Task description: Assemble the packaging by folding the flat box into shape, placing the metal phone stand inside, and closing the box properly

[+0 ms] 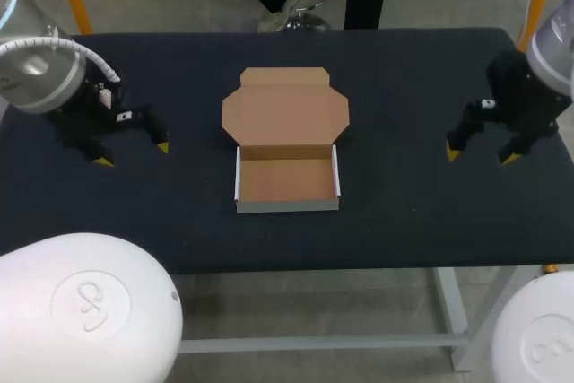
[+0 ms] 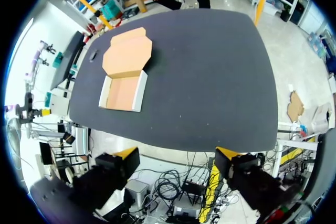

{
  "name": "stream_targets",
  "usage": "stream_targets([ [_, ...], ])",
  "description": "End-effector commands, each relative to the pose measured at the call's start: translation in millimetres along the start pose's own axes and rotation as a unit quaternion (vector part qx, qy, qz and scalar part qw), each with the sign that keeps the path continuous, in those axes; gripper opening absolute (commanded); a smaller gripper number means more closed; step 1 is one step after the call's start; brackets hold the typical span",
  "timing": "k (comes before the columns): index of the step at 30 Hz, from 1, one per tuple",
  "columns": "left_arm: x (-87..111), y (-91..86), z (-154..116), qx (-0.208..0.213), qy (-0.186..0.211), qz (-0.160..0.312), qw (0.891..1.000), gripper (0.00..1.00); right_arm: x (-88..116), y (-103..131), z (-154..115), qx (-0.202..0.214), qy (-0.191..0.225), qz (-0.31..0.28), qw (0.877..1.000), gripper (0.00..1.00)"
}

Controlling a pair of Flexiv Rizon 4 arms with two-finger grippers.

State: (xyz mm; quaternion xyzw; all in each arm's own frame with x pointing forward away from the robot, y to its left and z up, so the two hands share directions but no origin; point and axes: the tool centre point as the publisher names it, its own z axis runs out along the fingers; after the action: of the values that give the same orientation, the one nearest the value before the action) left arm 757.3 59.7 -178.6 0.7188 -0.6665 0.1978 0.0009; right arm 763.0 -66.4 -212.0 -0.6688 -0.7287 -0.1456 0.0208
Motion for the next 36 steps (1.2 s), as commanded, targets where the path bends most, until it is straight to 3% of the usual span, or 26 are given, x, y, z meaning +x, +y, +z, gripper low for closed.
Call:
stream_targets([
  [1,0.9,-1.0,1,0.000,-0.007,-0.004,1.000,1.00,-2,2,1,0.005,0.001,0.001,1.000,1.00],
  [21,-7.1,-7.2,11,0.003,-0.024,-0.023,0.999,1.00,-6,7,-1,0.011,-0.001,0.012,1.000,1.00],
  [36,-47.4,-33.7,50,-0.040,-0.023,-0.019,0.999,1.00,-6,7,-1,0.011,-0.001,0.012,1.000,1.00],
])
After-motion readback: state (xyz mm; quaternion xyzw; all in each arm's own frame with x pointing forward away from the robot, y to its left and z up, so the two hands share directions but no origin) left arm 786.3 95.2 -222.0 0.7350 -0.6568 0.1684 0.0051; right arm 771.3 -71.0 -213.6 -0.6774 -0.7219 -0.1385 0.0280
